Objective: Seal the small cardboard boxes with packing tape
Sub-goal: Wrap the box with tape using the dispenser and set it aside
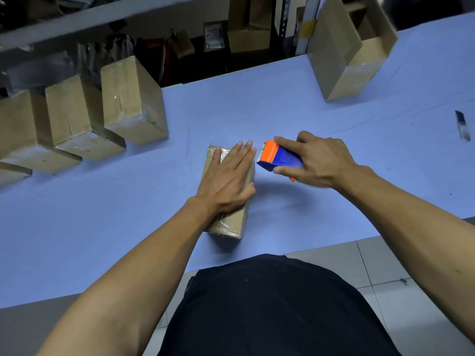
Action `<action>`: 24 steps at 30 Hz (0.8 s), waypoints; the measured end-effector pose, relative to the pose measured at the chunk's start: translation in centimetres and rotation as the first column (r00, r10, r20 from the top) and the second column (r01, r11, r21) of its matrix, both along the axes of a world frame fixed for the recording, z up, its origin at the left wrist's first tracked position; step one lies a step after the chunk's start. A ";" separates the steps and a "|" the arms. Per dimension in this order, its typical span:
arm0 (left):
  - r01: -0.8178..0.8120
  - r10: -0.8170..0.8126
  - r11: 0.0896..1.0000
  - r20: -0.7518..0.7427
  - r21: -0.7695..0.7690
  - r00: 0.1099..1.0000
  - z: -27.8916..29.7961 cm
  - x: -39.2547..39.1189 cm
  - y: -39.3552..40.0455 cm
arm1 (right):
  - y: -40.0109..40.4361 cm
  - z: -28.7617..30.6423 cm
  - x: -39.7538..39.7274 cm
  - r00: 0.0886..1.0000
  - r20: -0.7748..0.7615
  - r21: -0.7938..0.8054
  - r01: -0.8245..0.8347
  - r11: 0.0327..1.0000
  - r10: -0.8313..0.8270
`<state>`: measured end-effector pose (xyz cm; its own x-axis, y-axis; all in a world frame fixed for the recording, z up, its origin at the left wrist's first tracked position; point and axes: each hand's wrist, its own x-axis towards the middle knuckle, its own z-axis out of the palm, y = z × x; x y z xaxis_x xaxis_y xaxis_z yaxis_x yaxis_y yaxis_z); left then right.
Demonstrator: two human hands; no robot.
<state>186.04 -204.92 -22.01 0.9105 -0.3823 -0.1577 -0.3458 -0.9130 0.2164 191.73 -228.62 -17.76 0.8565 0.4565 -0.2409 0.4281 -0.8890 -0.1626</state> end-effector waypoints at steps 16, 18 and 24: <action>-0.062 0.065 0.995 -0.028 0.082 0.997 0.5 0.1 -0.9 | 6.5 4.1 1.7 0.997 0.064 -0.268 -0.022 0.963 0.040; -0.068 0.070 0.996 -0.031 0.055 0.997 0.7 -0.1 -1.0 | 6.8 4.1 1.6 0.997 0.069 -0.274 -0.020 0.961 0.041; -0.088 0.088 0.996 -0.073 0.006 0.993 1.2 -0.2 -1.3 | 7.3 3.6 1.2 0.998 0.055 -0.273 -0.013 0.962 0.029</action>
<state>185.84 -206.22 -20.81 0.9264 -0.3008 -0.2265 -0.2476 -0.9398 0.2354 192.89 -221.33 -14.12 0.8638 0.3985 -0.3084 0.4485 -0.8870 0.1099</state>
